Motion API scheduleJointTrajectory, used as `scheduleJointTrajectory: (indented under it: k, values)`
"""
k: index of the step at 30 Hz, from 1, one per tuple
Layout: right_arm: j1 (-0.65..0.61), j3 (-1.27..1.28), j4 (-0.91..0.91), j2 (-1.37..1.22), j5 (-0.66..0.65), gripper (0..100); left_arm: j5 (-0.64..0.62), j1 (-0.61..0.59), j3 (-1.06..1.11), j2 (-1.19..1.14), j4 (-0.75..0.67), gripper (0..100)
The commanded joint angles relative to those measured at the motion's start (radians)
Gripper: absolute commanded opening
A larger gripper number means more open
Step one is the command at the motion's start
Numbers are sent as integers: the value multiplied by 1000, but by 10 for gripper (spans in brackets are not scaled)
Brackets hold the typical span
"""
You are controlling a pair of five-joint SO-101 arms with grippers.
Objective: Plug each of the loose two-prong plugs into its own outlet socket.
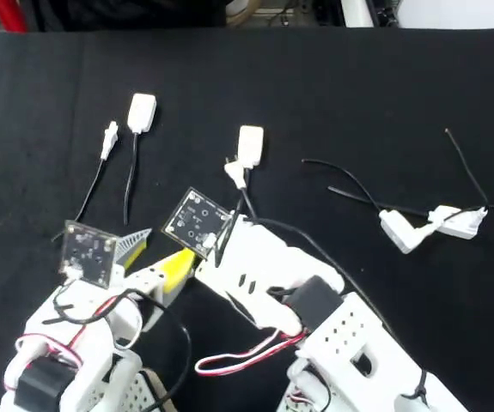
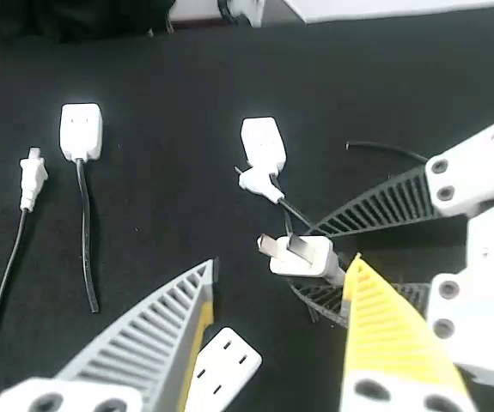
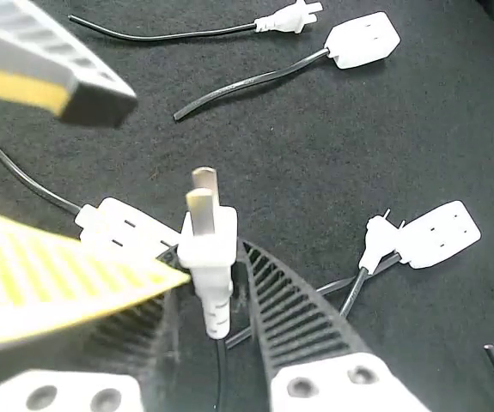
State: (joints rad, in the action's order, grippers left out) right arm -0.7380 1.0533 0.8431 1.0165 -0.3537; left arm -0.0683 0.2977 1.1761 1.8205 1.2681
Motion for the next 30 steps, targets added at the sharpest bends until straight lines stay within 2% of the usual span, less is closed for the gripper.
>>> scheduleJointTrajectory:
  k: [1, 12, 15, 26, 30]
  values:
    - [-9, -35, 20, 2, 5, 11, 29, -36, 31, 2, -55, 241]
    - [-31, -42, 166, 260, 3, 11, 34, -71, 67, 2, -78, 241]
    - [-69, -42, 175, 265, 5, 11, 35, -71, 87, 2, -94, 241]
    - [-69, -44, 175, 272, 5, 11, 77, -65, 114, 2, -83, 241]
    - [-68, -44, 170, 265, 5, 11, 77, -61, 97, 2, -40, 241]
